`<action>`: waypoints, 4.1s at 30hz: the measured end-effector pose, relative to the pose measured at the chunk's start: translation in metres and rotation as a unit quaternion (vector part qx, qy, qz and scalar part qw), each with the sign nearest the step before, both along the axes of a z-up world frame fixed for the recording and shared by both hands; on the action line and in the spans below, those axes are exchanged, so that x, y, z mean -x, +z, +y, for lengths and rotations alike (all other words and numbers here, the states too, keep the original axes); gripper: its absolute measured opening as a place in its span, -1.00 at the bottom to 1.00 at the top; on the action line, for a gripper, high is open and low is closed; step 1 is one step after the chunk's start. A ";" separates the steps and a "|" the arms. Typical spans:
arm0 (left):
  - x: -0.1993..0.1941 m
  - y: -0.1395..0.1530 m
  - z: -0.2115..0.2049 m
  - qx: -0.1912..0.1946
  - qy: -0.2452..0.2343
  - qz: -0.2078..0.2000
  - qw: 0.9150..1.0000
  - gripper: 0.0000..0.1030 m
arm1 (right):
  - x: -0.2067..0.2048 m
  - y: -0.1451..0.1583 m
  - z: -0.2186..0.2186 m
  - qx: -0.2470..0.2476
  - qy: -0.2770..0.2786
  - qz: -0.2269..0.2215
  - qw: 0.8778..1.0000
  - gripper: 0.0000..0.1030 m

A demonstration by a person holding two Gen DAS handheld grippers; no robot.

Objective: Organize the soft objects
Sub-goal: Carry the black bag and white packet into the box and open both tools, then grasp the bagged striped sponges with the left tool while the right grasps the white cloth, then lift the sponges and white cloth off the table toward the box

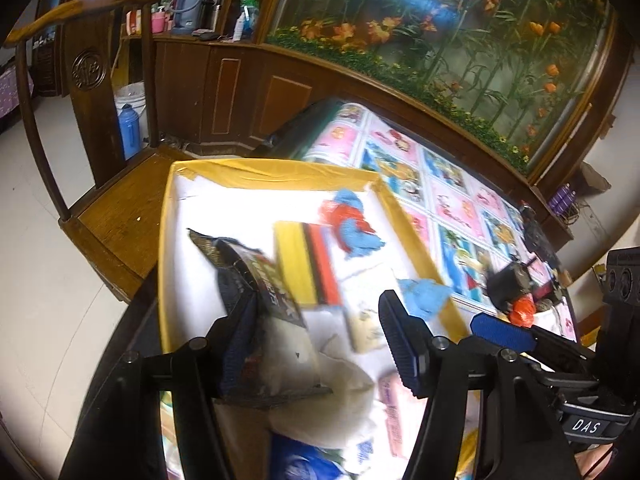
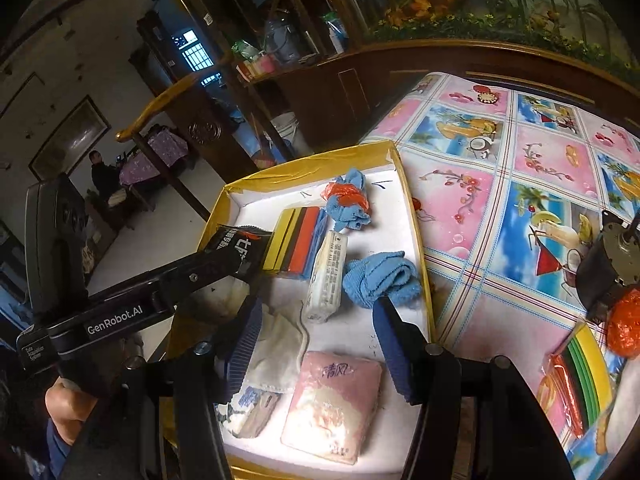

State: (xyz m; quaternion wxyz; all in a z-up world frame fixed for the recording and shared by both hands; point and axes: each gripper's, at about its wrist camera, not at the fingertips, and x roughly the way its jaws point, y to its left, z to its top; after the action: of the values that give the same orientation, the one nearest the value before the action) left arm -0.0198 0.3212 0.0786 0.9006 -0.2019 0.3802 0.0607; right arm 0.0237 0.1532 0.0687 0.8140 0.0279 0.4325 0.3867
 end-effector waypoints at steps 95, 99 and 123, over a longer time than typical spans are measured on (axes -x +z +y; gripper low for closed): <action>-0.018 -0.033 -0.303 -0.177 -0.127 -0.099 0.971 -0.11 | 0.007 -0.017 -0.263 -0.004 -0.165 -0.118 0.979 -0.75; -0.017 -0.033 -0.303 -0.180 -0.126 -0.100 0.971 -0.11 | 0.007 -0.018 -0.261 -0.003 -0.163 -0.119 0.979 -0.75; -0.014 -0.029 -0.303 -0.192 -0.119 -0.111 0.968 -0.11 | 0.009 -0.017 -0.257 0.001 -0.159 -0.124 0.979 -0.74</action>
State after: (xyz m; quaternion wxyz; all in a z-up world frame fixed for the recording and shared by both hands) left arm -0.0061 0.0183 0.0498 0.9597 0.0161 0.2804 0.0024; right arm 0.0142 -0.1040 0.0514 0.9125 0.0473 0.3188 0.2519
